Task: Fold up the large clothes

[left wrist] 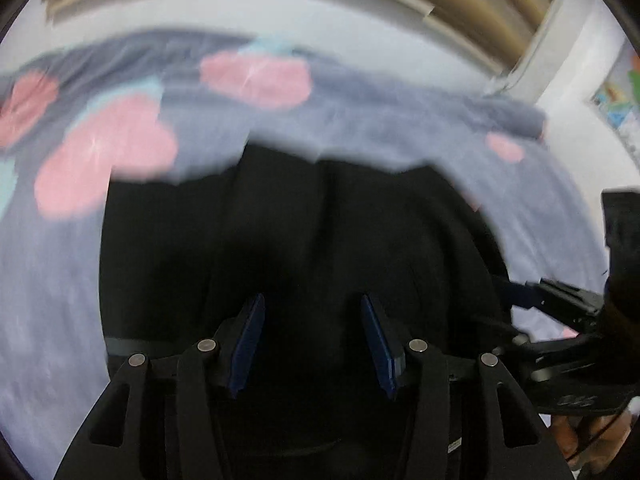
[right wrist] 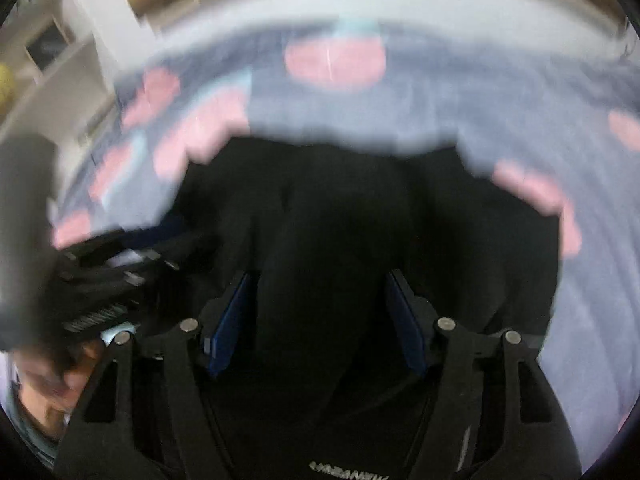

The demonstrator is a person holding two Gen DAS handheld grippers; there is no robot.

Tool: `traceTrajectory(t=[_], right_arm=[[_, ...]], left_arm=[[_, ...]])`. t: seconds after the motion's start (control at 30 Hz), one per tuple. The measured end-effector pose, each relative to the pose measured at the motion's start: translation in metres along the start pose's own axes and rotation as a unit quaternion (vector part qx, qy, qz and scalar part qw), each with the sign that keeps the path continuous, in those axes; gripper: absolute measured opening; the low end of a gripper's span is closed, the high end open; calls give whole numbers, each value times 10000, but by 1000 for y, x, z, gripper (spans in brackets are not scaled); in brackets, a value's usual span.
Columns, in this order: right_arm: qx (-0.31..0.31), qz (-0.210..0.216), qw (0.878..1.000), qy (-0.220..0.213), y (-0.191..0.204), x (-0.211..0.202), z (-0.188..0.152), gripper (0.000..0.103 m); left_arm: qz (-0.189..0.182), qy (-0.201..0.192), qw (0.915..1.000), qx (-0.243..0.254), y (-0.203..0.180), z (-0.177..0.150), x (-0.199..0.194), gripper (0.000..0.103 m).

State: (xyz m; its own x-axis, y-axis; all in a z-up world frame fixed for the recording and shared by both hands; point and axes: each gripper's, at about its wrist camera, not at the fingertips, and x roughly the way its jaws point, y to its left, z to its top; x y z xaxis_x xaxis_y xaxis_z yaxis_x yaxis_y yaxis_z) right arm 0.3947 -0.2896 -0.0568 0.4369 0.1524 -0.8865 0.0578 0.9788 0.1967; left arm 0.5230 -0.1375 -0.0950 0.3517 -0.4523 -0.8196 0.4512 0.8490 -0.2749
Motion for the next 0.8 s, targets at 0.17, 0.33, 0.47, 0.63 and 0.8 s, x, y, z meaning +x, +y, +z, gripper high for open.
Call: traceTrajectory(t=[0.17, 0.33, 0.47, 0.63, 0.8], right_arm=[[419, 118, 9989, 197, -25, 43, -38, 64], [473, 418, 9978, 185, -29, 18, -26, 65], [808, 807, 9927, -378, -52, -38, -11, 66], [1336, 551, 9865, -770, -92, -48, 20, 76], [1745, 739, 9817, -197, -117, 7, 24, 58]], left_arm=[[140, 317, 9982, -481, 24, -48, 41, 37], [294, 248, 9990, -209, 10, -33, 29, 37], [-71, -466, 9988, -107, -1, -8, -26, 37], [-170, -882, 9960, 26, -12, 36, -40, 40], [-108, -195, 9996, -185, 2, 49, 15, 40]])
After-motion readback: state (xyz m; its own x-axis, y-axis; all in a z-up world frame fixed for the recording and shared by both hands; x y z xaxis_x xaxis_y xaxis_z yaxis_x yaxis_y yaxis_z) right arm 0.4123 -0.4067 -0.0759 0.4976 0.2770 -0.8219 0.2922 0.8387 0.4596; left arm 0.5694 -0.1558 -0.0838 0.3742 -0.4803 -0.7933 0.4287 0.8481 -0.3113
